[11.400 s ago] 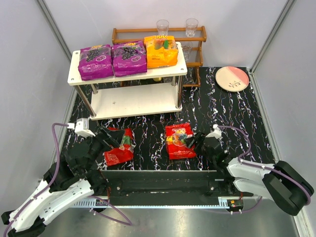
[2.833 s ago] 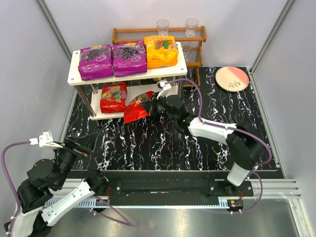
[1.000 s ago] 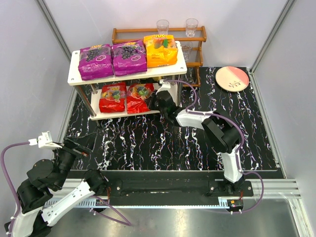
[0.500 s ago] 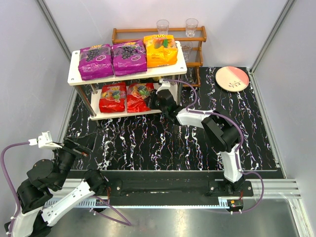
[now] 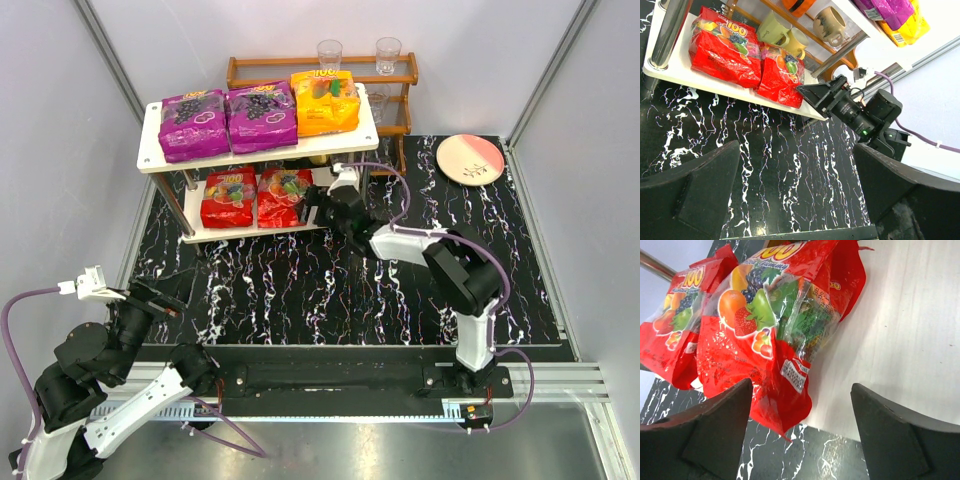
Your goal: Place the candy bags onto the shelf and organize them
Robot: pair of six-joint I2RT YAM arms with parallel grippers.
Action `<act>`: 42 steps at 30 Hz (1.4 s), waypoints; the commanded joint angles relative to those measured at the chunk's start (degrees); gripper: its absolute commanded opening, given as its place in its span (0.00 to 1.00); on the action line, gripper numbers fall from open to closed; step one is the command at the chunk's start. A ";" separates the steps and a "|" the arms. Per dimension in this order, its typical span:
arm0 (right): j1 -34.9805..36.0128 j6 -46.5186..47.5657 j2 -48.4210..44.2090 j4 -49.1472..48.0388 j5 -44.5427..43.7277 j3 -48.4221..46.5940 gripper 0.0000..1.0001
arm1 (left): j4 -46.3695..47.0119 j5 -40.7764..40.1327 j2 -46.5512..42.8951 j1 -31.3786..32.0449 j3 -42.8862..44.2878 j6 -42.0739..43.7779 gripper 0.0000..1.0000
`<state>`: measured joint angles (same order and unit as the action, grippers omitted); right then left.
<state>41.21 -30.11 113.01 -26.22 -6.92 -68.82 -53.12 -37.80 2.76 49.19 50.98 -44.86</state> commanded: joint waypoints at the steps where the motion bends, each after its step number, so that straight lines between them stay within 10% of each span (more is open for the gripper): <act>1: -0.87 1.02 -7.97 -2.96 -0.56 2.98 0.89 | 1.53 -1.13 0.22 -0.06 0.61 1.27 0.99; 13: 3.16 -0.22 -31.43 5.81 1.56 24.14 1.00 | 6.10 0.71 3.30 -0.06 -3.34 0.74 0.99; 27: 4.14 0.58 -71.42 39.12 -24.18 34.54 1.00 | 7.15 -0.34 13.50 -0.06 -4.92 0.21 0.99; 42: 4.23 -4.26 -80.22 50.39 -34.30 37.00 1.00 | 11.81 -0.87 11.56 0.03 -10.11 1.09 0.99</act>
<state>45.50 -33.08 35.03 22.37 -37.50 -32.10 -45.45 -37.85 14.20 49.19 41.82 -44.84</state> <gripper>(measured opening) 0.994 0.987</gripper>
